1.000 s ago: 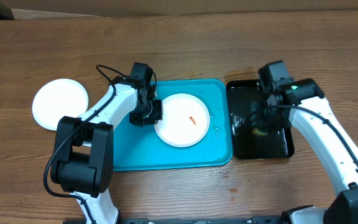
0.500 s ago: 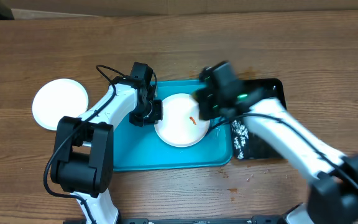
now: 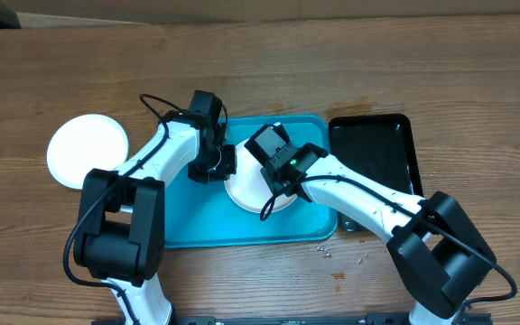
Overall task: Clean dirty plates on tray and stack at the side
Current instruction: 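Scrub the white plate with the sponge while left gripper holds rim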
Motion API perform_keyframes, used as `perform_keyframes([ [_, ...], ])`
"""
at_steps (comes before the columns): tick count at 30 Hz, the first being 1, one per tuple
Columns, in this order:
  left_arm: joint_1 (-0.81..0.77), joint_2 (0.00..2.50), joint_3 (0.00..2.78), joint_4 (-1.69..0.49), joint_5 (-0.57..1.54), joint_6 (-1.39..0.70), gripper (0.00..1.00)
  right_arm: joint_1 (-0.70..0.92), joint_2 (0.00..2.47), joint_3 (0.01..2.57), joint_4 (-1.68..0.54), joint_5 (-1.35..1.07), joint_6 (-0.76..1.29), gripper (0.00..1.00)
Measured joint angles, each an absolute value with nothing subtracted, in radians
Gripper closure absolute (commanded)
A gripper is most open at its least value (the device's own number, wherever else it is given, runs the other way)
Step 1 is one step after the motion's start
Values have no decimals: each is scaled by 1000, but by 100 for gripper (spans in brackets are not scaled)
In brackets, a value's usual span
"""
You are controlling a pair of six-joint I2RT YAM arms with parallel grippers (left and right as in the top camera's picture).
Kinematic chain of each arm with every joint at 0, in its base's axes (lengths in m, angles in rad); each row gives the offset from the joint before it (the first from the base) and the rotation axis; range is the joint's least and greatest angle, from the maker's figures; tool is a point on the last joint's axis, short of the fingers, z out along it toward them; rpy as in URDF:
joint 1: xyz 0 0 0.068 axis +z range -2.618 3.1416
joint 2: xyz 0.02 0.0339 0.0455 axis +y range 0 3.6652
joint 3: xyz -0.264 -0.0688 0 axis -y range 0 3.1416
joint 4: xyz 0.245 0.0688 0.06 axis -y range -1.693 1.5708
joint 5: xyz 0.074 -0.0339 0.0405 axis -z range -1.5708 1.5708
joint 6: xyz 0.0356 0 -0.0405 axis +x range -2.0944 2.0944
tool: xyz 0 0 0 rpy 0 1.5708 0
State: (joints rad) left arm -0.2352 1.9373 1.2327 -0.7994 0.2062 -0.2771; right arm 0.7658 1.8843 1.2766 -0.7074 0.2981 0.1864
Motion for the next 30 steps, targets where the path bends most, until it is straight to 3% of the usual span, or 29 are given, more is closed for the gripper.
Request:
perform_keyframes([
  [2,-235,1937,1233,-799,206,-277,96,766,1884,1277,-707,306,193,83],
  [4,-235,1937,1233,-800,206,-277,96,766,1885,1277,-703,315,199,75],
  [16,-235,1937,1232,-799,206,-277,96,765,1924,1277,-687,322,214,71],
  [17,-235,1937,1232,-799,206,-277,96,765,1924,1277,-688,322,219,72],
  [20,-235,1937,1232,-800,206,-277,96,765,1924,1276,-687,321,240,87],
  [22,-235,1937,1233,-800,206,-277,96,765,1924,1276,-687,321,251,87],
  [25,-235,1937,1232,-800,206,-277,96,765,1924,1275,-689,321,257,71],
  [30,-235,1937,1232,-800,206,-278,95,761,1924,1275,-690,326,277,64],
])
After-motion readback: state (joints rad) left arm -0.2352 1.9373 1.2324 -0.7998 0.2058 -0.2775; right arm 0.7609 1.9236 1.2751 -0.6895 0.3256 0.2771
